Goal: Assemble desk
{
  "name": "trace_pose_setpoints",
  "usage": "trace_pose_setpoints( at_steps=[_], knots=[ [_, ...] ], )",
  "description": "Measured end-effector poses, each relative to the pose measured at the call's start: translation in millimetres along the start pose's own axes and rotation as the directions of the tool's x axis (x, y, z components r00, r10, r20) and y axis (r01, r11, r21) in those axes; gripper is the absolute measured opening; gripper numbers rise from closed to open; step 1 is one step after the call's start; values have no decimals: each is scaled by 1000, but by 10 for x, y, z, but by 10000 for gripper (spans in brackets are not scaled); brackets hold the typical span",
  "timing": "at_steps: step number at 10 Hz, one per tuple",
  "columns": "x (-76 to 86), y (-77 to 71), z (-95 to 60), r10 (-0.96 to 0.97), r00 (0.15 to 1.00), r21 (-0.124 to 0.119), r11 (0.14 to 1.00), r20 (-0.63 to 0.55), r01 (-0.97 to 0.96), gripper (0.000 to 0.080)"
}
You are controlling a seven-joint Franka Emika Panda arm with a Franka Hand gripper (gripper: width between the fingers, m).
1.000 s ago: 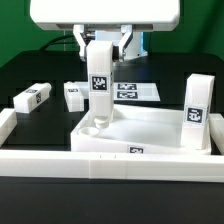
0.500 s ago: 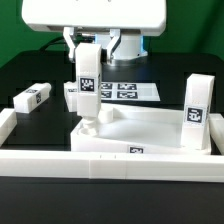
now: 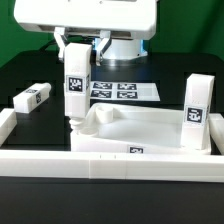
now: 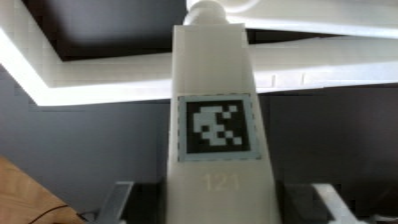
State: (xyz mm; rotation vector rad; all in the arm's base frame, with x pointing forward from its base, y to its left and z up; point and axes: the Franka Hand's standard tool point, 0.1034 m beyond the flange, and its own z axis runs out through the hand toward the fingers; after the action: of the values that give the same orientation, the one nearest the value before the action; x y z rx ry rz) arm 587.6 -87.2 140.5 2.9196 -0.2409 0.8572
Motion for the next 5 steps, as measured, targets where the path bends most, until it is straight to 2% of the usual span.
trace_pose_setpoints(
  at_steps=[2,4,5],
  knots=[
    [-49,13,-29,4,1000,1,1000,5,-4,290],
    [-47,-79,-33,18,1000,11,1000,7,-18,290],
    [-49,-66,-30,14,1000,9,1000,7,-14,290]
  ],
)
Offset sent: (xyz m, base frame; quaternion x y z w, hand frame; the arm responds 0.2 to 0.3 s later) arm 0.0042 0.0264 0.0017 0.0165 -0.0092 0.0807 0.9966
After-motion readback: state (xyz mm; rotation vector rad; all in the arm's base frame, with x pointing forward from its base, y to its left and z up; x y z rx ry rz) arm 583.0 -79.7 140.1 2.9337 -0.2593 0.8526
